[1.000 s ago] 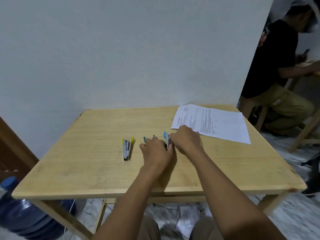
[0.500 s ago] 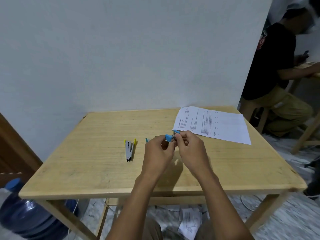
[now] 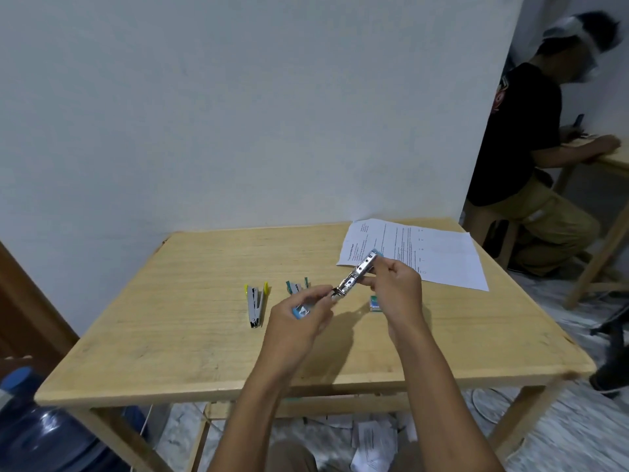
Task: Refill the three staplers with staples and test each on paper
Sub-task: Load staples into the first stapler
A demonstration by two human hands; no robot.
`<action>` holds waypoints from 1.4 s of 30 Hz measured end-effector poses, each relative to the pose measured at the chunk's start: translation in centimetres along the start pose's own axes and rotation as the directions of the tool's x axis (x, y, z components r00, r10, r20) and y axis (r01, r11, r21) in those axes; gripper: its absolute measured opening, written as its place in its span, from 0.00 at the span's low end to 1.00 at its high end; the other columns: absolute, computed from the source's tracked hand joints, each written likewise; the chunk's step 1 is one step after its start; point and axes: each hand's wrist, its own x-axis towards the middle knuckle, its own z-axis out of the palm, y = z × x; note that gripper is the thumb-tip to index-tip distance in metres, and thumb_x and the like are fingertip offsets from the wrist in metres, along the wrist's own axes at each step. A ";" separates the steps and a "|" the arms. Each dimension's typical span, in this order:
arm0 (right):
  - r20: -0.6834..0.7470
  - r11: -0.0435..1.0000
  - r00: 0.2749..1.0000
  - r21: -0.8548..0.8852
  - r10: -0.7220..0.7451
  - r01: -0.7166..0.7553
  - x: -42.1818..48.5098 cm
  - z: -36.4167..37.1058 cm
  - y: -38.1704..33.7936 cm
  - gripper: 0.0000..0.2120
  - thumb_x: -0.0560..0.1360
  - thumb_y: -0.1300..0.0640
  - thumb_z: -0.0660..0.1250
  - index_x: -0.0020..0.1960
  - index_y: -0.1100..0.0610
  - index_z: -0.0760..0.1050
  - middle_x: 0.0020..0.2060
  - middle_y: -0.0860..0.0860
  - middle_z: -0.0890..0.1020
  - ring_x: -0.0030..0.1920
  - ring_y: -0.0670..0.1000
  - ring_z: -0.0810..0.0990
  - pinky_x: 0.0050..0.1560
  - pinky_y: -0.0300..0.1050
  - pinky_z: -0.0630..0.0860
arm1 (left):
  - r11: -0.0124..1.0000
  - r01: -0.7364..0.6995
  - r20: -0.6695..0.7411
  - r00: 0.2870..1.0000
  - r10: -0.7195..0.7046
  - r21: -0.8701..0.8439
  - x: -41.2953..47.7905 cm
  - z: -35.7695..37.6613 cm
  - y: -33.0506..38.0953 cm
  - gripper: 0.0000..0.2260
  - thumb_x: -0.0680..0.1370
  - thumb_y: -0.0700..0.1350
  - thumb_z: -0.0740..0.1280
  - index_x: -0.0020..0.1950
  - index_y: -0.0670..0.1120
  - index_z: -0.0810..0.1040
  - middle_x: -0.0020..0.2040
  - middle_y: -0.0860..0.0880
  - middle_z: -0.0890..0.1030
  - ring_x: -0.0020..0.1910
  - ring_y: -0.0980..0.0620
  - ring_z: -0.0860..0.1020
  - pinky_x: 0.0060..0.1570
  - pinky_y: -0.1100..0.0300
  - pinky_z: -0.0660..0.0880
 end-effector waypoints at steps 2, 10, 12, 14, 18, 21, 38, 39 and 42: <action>0.033 0.999 0.999 0.036 0.029 -0.030 -0.2 -0.2 -0.6 0.11 0.81 0.53 0.63 0.48 0.59 0.80 0.32 0.44 0.86 0.36 0.52 0.85 0.47 0.53 0.76 | 0.935 0.206 0.155 0.974 -0.166 -0.288 -0.4 -0.7 0.5 0.11 0.78 0.36 0.66 0.61 0.40 0.79 0.55 0.38 0.83 0.53 0.42 0.83 0.54 0.51 0.81; 0.348 0.997 0.938 0.069 0.000 -0.026 -2.1 1.1 -1.5 0.11 0.79 0.55 0.66 0.47 0.60 0.82 0.34 0.48 0.83 0.29 0.43 0.78 0.50 0.44 0.74 | 0.866 0.395 0.409 0.876 -0.254 -0.308 -0.7 -0.3 1.7 0.15 0.80 0.53 0.59 0.54 0.42 0.77 0.34 0.44 0.75 0.21 0.51 0.69 0.25 0.61 0.68; 0.314 0.998 0.948 0.048 -0.044 0.031 -2.8 1.7 -1.5 0.09 0.79 0.55 0.67 0.50 0.60 0.81 0.37 0.48 0.84 0.32 0.45 0.80 0.45 0.39 0.75 | 0.855 0.384 0.406 0.884 -0.232 -0.348 -0.4 0.0 1.6 0.13 0.82 0.52 0.58 0.52 0.44 0.74 0.31 0.48 0.69 0.19 0.55 0.61 0.23 0.63 0.58; 0.219 0.988 0.964 -0.001 -0.148 0.152 -3.4 1.9 -1.0 0.05 0.79 0.54 0.67 0.53 0.53 0.79 0.42 0.46 0.85 0.35 0.45 0.83 0.41 0.37 0.75 | 0.834 0.381 0.397 0.892 -0.218 -0.399 -0.3 0.1 1.3 0.11 0.82 0.51 0.59 0.50 0.44 0.71 0.31 0.50 0.66 0.20 0.56 0.59 0.23 0.63 0.55; 0.235 0.896 0.898 -0.160 -0.372 0.413 -4.4 1.6 0.6 0.07 0.80 0.50 0.65 0.56 0.41 0.78 0.46 0.39 0.82 0.44 0.43 0.83 0.46 0.40 0.77 | 0.825 0.355 0.380 0.906 -0.187 -0.440 -0.1 -0.3 0.7 0.10 0.82 0.50 0.60 0.47 0.45 0.71 0.31 0.50 0.66 0.19 0.57 0.59 0.22 0.63 0.55; 0.297 0.842 0.854 -0.212 -0.428 0.496 -4.8 1.5 1.0 0.09 0.80 0.50 0.65 0.59 0.41 0.79 0.49 0.38 0.83 0.47 0.41 0.81 0.48 0.41 0.78 | 0.825 0.353 0.381 0.906 -0.184 -0.442 -0.1 -0.3 0.5 0.11 0.82 0.50 0.60 0.46 0.44 0.73 0.31 0.49 0.66 0.19 0.56 0.60 0.24 0.62 0.54; 0.334 0.722 0.743 -0.211 -0.580 0.658 -6.1 1.5 1.5 0.03 0.76 0.57 0.69 0.46 0.50 0.78 0.42 0.42 0.82 0.47 0.44 0.81 0.50 0.42 0.75 | 0.782 0.333 0.239 0.941 -0.240 -0.527 0.1 -0.5 0.3 0.13 0.82 0.52 0.60 0.54 0.42 0.73 0.26 0.51 0.67 0.19 0.57 0.61 0.22 0.64 0.56; 0.335 0.696 0.714 -0.197 -0.615 0.691 -6.4 1.6 1.7 0.03 0.76 0.58 0.70 0.46 0.51 0.78 0.44 0.42 0.82 0.48 0.44 0.81 0.50 0.38 0.74 | 0.780 0.335 0.221 0.941 -0.255 -0.528 0.3 -0.7 0.3 0.13 0.81 0.52 0.60 0.52 0.42 0.74 0.24 0.51 0.66 0.19 0.56 0.60 0.23 0.63 0.56; 0.306 0.608 0.634 -0.186 -0.711 0.772 -6.5 1.7 2.5 0.00 0.75 0.58 0.70 0.46 0.54 0.80 0.44 0.42 0.82 0.48 0.43 0.79 0.50 0.37 0.73 | 0.757 0.351 0.206 0.936 -0.284 -0.552 0.4 -0.9 0.3 0.11 0.80 0.52 0.62 0.48 0.45 0.75 0.23 0.50 0.64 0.20 0.55 0.61 0.21 0.64 0.58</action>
